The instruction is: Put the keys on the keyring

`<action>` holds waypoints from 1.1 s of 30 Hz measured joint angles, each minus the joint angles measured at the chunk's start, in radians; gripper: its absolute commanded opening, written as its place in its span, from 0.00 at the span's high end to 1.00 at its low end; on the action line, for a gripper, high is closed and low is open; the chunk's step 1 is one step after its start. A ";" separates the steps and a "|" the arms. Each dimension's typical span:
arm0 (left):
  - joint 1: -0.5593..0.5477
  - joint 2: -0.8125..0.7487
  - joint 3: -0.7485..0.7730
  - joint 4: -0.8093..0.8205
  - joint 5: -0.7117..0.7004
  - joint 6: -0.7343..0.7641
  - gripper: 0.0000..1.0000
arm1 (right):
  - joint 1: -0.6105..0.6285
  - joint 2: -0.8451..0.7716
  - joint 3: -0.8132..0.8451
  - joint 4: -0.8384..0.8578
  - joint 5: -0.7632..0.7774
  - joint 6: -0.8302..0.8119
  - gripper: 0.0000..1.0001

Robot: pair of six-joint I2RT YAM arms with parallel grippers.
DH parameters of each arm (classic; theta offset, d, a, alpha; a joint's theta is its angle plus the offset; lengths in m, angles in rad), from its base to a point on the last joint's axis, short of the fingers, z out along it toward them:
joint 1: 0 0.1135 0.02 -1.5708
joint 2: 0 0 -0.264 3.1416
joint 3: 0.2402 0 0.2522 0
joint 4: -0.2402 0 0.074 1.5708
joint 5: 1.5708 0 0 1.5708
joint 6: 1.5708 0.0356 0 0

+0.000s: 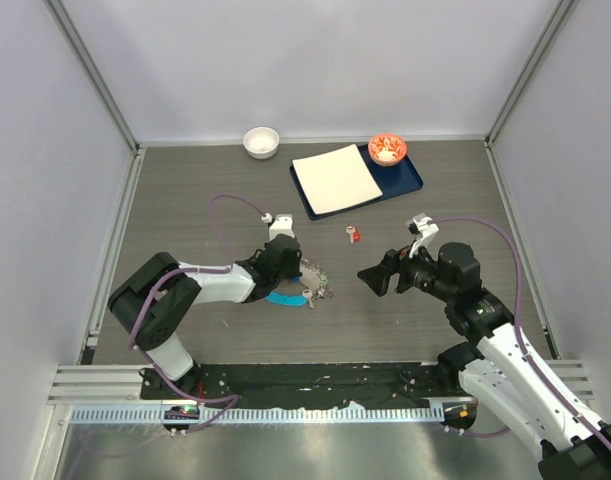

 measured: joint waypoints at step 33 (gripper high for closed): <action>0.015 -0.153 -0.123 0.013 0.187 0.100 1.00 | 0.098 0.207 -0.011 0.081 -0.066 0.010 0.15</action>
